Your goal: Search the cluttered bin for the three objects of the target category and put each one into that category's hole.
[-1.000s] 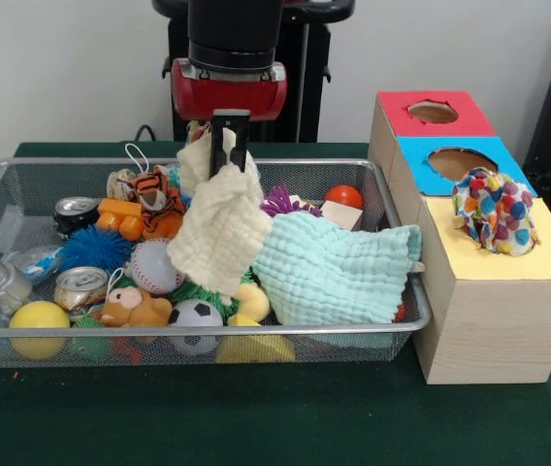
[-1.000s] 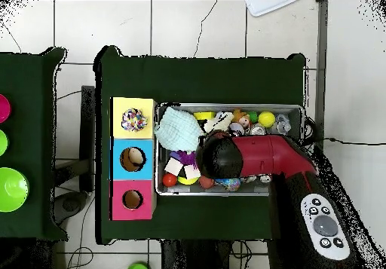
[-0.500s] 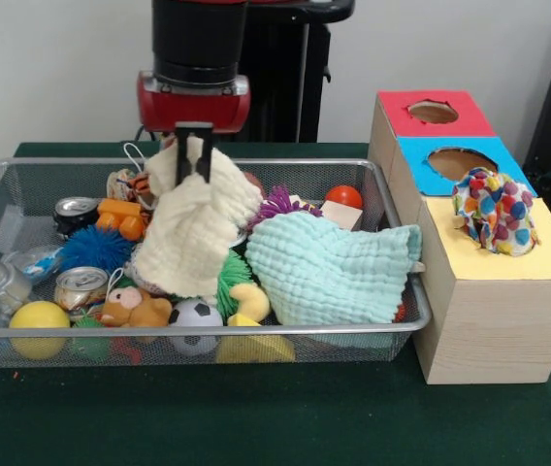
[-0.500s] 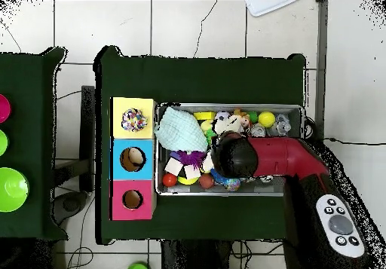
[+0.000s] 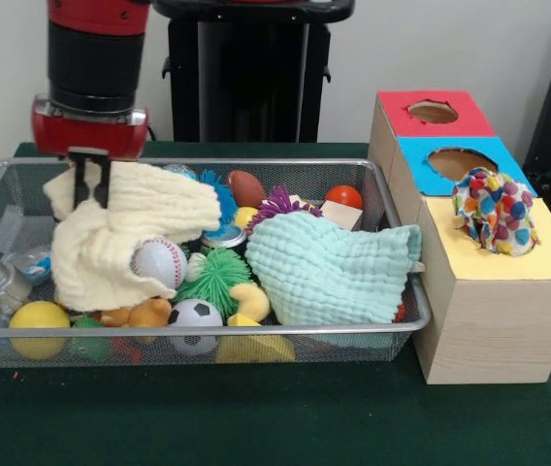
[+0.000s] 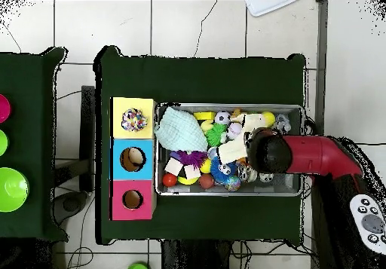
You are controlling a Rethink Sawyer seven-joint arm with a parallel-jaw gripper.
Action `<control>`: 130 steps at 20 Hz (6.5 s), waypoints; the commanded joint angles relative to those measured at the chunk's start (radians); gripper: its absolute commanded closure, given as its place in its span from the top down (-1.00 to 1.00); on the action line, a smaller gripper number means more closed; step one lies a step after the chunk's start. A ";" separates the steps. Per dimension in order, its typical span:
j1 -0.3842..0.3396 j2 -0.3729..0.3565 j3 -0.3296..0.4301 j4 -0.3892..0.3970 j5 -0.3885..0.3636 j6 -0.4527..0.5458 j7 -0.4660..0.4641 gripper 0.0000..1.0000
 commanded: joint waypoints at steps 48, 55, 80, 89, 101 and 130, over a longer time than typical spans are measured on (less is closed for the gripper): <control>0.158 -0.059 0.018 0.023 0.165 0.230 0.053 1.00; 0.181 -0.041 0.000 0.017 0.211 0.193 0.051 1.00; 0.121 0.138 0.098 0.062 0.372 0.046 0.028 1.00; 0.147 0.132 0.085 0.080 0.459 0.084 0.029 1.00; 0.315 0.268 -0.105 -0.083 0.371 -0.099 0.090 1.00; 0.306 0.180 -0.215 -0.136 0.321 0.029 -0.173 -1.00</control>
